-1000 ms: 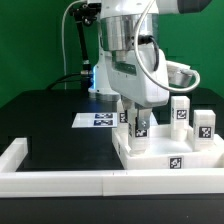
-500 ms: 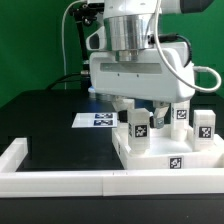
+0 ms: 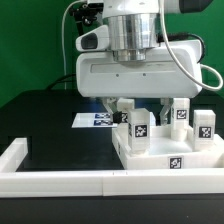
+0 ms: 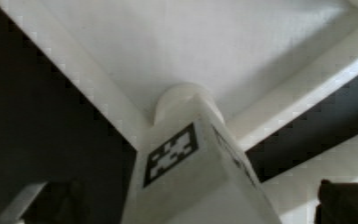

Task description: Assemble square table

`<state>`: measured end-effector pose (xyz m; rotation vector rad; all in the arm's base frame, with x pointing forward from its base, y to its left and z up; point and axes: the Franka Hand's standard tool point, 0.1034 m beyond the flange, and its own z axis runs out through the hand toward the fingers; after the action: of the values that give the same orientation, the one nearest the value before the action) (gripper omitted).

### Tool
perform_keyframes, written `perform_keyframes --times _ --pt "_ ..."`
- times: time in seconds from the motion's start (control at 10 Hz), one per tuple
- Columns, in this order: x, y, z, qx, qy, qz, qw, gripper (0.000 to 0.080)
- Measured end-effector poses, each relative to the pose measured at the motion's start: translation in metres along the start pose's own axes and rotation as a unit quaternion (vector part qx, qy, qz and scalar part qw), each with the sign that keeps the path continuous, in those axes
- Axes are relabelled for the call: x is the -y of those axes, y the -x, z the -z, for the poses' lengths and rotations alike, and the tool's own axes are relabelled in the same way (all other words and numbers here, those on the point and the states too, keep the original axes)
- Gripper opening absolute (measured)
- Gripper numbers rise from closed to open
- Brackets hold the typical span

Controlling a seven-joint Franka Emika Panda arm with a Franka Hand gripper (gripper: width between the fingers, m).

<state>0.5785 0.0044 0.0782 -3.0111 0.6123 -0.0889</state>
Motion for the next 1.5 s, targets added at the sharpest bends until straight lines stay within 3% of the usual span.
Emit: perform_keyframes --times 0.8,1.0,1.1,1.2,1.5 --pt "-0.0074 -0.0038 0.0013 0.002 0.017 0.273 0.962 0.0649" --pt "-0.0077 -0.0039 0.0012 0.002 0.017 0.27 0.963 0.0418" --pt "-0.0075 -0.0037 0.0011 0.002 0.017 0.27 0.963 0.0418" --pt "-0.0081 -0.0039 0.0011 0.002 0.018 0.27 0.963 0.0291" --pt "-0.0083 -0.0039 0.001 0.002 0.018 0.261 0.965 0.0291"
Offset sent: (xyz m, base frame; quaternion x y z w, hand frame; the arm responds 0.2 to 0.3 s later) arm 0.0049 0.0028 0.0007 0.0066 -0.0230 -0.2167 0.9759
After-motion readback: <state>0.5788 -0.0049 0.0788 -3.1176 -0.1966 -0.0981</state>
